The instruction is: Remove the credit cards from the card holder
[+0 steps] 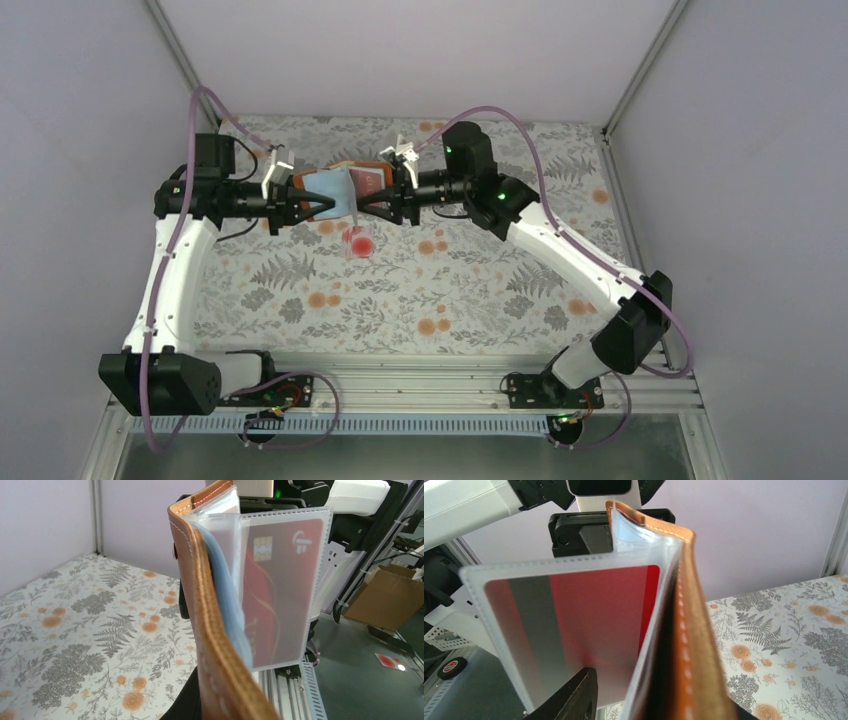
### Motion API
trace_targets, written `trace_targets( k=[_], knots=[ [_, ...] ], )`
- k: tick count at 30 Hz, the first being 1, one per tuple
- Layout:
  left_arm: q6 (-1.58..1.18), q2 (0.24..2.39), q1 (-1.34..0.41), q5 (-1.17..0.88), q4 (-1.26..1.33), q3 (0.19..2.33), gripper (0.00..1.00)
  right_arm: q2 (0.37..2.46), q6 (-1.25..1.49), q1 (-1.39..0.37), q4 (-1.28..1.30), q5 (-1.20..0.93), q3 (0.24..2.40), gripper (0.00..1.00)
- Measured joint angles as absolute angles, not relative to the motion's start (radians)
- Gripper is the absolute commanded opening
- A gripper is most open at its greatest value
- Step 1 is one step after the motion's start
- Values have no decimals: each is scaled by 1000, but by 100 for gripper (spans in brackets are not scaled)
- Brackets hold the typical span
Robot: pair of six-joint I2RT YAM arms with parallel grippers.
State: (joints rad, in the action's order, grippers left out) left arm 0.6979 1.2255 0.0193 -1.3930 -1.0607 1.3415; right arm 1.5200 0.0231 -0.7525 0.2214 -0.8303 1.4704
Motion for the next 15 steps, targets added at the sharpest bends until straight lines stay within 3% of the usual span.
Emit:
trace_targets(
  k=[3,6,7,8,9,10,15],
  knots=[
    [686,1225,19,-1393,-1044,1327,2,1522,32,-756,219,-826,1470,37],
    [672,1225,19,-1394,-1031,1320,9,1531,56,-764,209,-812,1480,24],
    [667,1225,20,-1394,-1027,1319,23,1539,65,-767,207,-803,1487,16],
    [661,1225,21,-1395,-1023,1318,45,1547,67,-770,207,-794,1496,8],
    [653,1224,22,-1393,-1015,1316,81,1563,84,-774,211,-773,1515,5],
    [652,1223,21,-1393,-1010,1316,98,1576,81,-780,211,-760,1531,4],
    [561,1217,18,-1295,-946,1310,100,1625,131,-815,296,-575,1617,4]
  ],
)
